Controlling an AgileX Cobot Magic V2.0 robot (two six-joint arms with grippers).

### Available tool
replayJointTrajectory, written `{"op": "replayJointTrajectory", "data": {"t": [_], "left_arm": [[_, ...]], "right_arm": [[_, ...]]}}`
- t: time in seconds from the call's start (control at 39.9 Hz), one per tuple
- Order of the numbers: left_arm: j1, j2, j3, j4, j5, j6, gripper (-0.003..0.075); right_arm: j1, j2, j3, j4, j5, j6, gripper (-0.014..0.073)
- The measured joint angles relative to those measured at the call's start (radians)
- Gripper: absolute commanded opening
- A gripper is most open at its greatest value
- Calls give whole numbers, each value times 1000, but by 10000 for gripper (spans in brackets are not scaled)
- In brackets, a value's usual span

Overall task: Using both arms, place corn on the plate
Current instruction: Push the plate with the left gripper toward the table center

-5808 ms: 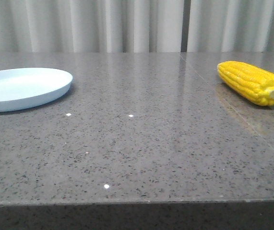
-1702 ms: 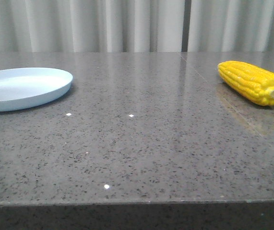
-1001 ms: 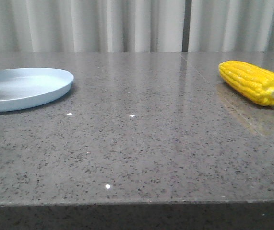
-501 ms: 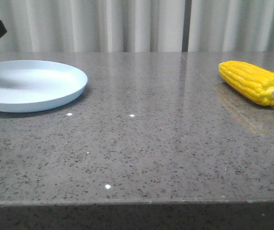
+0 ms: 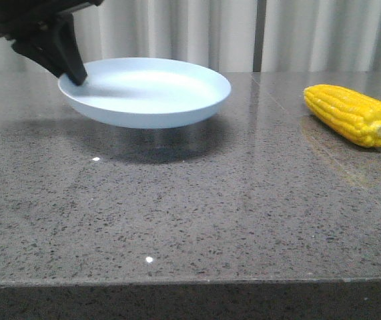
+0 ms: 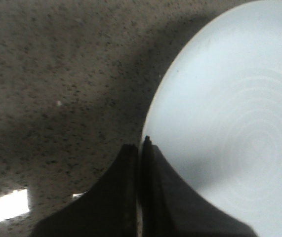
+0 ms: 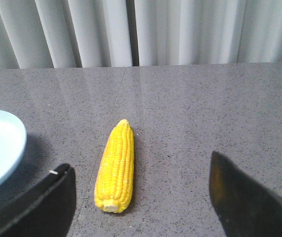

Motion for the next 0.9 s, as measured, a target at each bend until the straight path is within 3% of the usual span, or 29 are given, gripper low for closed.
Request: {"op": "replayJointTrajectory", "data": {"t": [0.23,0.58,0.65,0.85,0.9], "left_arm": [[-77,60,0,8,-7,-26,-20],[-83,79,-4,130,30,-123,-3],[-85,79,-4,134,31,-127,59],[-91,79,-4,147,40,-121,373],[-91,70,-4,150,37,-94,412]], "right_arm": [[0,0,0,0,0,0,581],[0,0,0,0,0,0,581],[0,0,0,0,0,0,581],[0,0,0,0,0,0,581],[0,0,0,0,0,0,581]]}}
